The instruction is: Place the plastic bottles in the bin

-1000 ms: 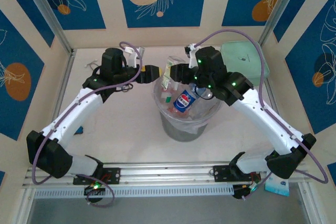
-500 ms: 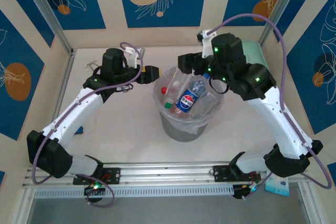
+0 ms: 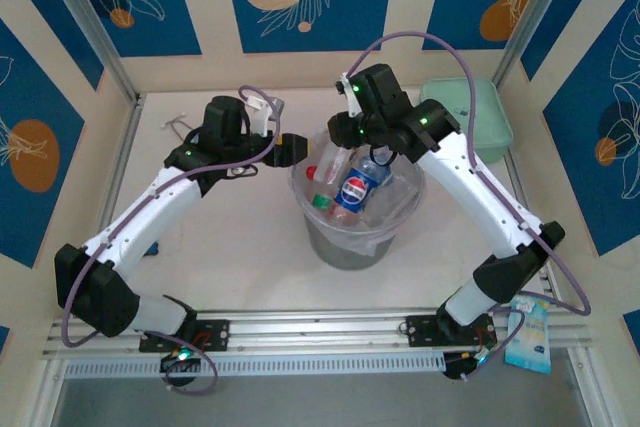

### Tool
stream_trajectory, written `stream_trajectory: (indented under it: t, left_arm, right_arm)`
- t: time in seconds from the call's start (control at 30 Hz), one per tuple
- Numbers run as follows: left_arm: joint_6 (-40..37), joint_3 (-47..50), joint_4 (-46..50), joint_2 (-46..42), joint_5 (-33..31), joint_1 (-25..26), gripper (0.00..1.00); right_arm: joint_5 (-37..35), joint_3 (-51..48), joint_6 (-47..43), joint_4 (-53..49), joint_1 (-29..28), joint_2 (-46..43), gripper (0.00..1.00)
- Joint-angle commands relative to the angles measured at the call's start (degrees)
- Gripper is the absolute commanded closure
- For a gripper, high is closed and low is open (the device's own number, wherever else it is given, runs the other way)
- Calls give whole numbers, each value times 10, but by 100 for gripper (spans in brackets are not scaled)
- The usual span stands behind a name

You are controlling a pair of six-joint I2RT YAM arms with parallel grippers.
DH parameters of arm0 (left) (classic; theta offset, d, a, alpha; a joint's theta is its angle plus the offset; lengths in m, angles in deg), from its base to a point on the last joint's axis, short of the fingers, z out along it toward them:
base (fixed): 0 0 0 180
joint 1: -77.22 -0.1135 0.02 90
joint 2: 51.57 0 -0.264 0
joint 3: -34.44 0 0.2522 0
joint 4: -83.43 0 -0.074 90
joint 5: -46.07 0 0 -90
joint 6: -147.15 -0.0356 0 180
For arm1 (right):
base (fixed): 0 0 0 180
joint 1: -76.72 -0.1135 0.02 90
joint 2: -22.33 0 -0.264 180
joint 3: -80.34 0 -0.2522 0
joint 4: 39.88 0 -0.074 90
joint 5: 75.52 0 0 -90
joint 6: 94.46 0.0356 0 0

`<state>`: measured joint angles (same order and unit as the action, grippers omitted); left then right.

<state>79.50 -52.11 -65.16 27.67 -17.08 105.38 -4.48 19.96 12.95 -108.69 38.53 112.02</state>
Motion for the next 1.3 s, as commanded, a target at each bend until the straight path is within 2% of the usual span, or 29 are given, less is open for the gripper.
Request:
stream_trajectory:
  t: [0.0,0.1,0.2,0.33,0.47,0.57,0.63,0.73,0.9,1.13,1.27]
  left_arm:
    - [-8,-12,2,5,-1,5,25]
    - [-2,-11,-6,7,1,5,25]
    - [0,-10,-15,-1,0,5,25]
    - [-13,-31,-3,-7,-4,5,20]
    - [-46,-71,30,0,-24,-3,13]
    - [-57,-91,33,11,-29,-24,9]
    - [-56,-95,20,21,-17,-43,6]
    - [-46,-104,10,38,-5,-82,4]
    - [-41,-95,11,44,-43,-153,0]
    - [-41,-37,25,24,-94,-212,0]
    - [-13,7,3,8,-67,-249,0]
  right_arm:
    - [35,7,24,-1,3,-25,66]
    - [37,24,18,-4,8,-32,65]
    - [42,34,13,-11,25,-50,57]
    - [47,15,24,-47,67,-104,38]
    - [59,-33,65,-130,112,-184,25]
    - [77,-66,88,-195,127,-240,8]
    - [93,-87,104,-229,130,-269,1]
    - [133,-134,127,-250,131,-307,1]
    - [220,-237,153,-184,131,-365,1]
    - [237,-300,151,-115,131,-351,1]
    - [263,-341,192,-11,115,-341,1]
